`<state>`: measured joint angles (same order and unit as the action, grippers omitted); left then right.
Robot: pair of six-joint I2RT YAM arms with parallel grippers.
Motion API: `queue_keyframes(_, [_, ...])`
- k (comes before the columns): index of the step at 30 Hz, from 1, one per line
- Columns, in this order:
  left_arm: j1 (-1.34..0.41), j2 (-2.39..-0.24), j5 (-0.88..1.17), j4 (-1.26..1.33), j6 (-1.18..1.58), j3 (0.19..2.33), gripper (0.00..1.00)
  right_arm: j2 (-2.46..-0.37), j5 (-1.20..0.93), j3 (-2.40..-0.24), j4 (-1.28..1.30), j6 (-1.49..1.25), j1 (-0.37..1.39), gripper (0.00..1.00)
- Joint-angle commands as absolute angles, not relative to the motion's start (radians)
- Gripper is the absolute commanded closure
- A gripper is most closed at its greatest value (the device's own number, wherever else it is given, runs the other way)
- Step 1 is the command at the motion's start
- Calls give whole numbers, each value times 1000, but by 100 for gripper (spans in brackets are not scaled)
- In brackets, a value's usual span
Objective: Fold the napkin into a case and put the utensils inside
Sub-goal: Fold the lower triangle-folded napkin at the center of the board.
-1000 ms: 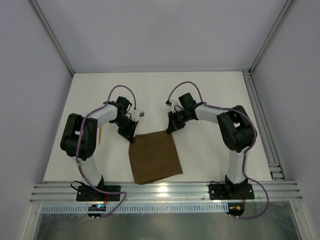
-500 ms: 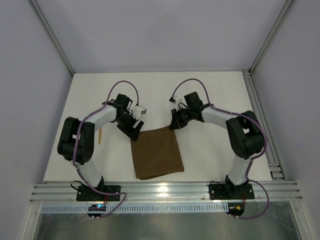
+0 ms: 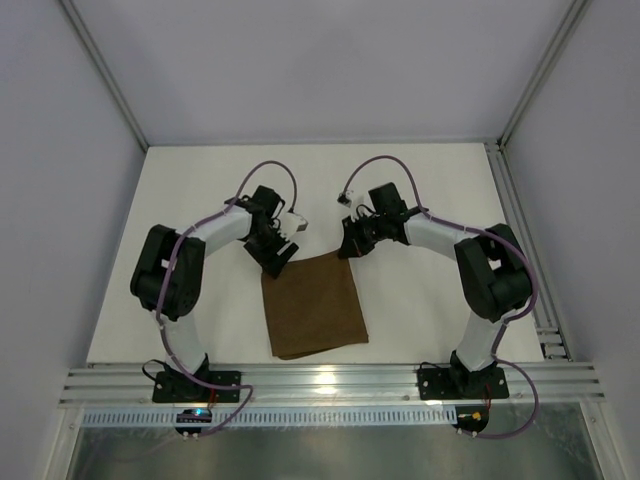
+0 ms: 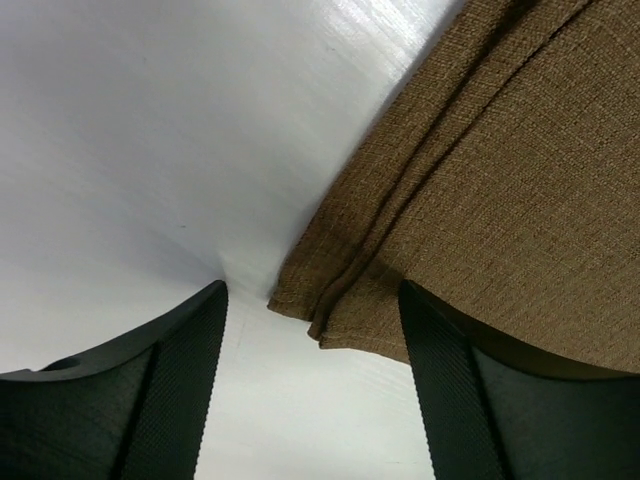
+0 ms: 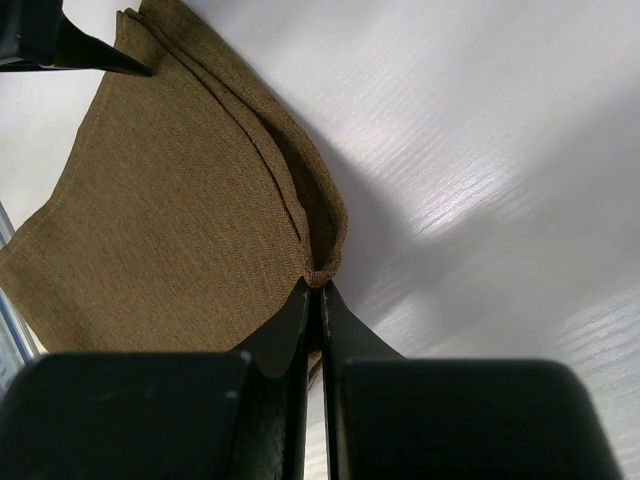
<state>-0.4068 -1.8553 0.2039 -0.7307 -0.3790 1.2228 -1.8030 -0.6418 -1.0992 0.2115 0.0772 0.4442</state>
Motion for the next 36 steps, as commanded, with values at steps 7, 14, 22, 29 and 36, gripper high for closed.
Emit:
queue_keyframes(7, [-429,-1876,227,-853,-394,1189,35,-1738,-624,-1103,183,86,446,97])
queue_keyframes(14, [-526,-1916,118,-778,-345,1138,42,-1724,-617,-1097,178,77,446,97])
queue_keyframes(22, [-525,-1891,124,-730,-301,1127,100,-1727,-618,-1085,166,75,446,97])
queue_keyframes(29, [-525,-1735,50,-566,-287,1089,100,-1735,-546,-1080,103,84,434,97])
queue_keyframes(36, [-525,-1661,-80,-431,-385,1163,100,-1737,-502,-1167,84,124,403,97])
